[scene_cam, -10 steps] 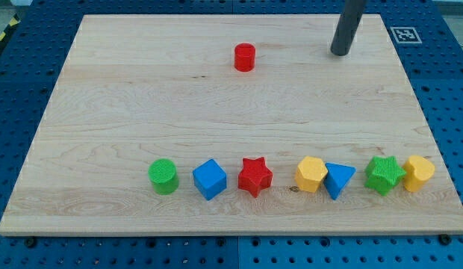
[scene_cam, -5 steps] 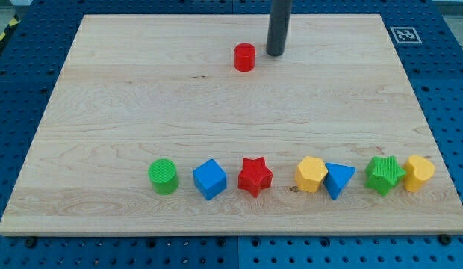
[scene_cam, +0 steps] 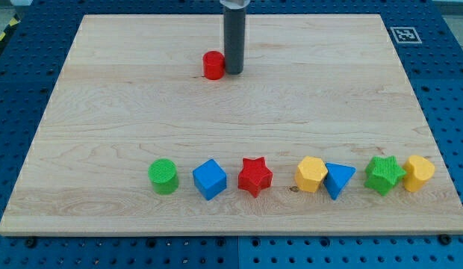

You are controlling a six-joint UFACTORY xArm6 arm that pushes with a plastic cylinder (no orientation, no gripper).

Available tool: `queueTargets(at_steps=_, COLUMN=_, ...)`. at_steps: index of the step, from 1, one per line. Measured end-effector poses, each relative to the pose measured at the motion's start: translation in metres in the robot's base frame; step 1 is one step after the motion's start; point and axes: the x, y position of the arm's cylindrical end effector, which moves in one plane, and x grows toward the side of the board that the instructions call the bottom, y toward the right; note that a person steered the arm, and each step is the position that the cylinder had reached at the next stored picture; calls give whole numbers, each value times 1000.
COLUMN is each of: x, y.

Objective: Push the red circle to the left of the green circle

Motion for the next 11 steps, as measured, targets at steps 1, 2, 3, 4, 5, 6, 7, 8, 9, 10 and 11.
queueTargets(at_steps=1, x=15, y=-26)
queueTargets(at_steps=2, x=16, y=-46)
queueTargets(at_steps=3, x=19, y=-21)
queueTargets(at_steps=4, x=5, y=-11)
queueTargets(at_steps=5, x=-13, y=-54)
queueTargets(at_steps=6, x=-13, y=-65)
queueTargets(at_steps=7, x=-19, y=-89)
queueTargets(at_steps=8, x=-33, y=-98)
queueTargets(at_steps=9, x=-33, y=-107)
queueTargets(at_steps=10, x=-7, y=-116)
queueTargets(at_steps=11, x=24, y=-123)
